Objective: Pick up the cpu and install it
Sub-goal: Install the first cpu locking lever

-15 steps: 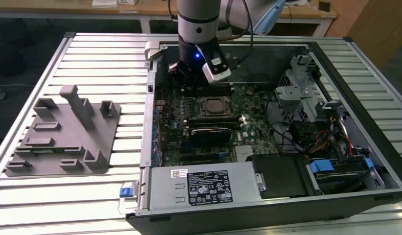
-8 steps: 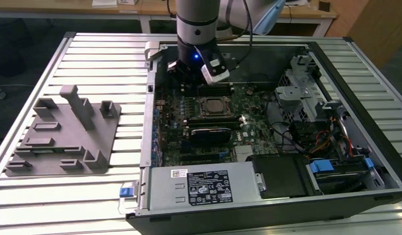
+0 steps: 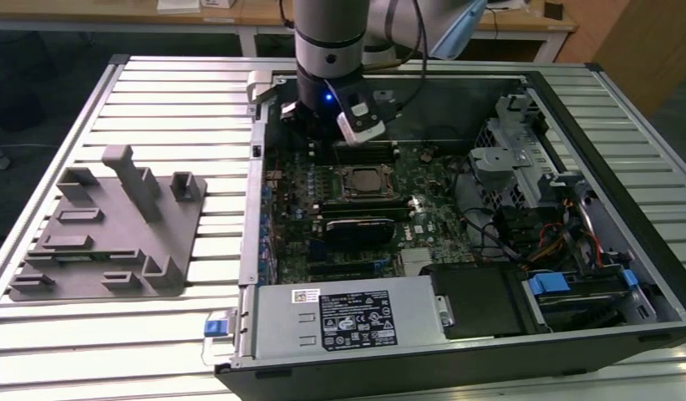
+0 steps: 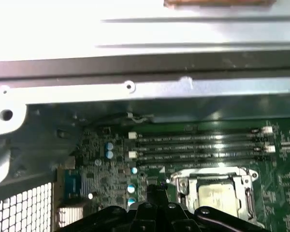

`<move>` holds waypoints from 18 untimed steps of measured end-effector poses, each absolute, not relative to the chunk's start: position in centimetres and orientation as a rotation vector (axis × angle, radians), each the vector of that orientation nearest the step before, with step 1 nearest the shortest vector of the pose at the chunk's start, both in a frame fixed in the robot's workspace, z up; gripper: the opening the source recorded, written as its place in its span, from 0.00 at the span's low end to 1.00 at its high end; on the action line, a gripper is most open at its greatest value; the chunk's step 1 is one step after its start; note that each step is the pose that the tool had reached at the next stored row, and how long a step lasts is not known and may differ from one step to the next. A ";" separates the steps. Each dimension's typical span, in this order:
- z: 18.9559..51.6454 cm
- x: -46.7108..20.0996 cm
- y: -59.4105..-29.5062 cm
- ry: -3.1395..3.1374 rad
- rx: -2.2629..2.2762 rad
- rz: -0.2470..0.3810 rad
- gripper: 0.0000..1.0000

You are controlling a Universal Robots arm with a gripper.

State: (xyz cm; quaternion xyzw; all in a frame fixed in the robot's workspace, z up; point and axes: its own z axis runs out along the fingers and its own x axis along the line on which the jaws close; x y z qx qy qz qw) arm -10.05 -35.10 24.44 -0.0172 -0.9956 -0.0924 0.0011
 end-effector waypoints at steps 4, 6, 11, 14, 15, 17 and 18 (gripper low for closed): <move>24.4 -10.1 -35.1 -3.119 -0.054 -0.348 0.11; 24.4 -10.2 -35.2 -3.116 -0.054 -0.374 0.11; 24.4 -10.2 -35.2 -3.112 -0.054 -0.403 0.11; 24.4 -10.0 -35.2 -3.112 -0.054 -0.403 0.11; 24.4 -9.9 -35.2 -3.112 -0.054 -0.403 0.11; 24.4 -9.4 -35.2 -3.112 -0.054 -0.402 0.11; 24.4 -9.2 -35.2 -3.112 -0.054 -0.402 0.11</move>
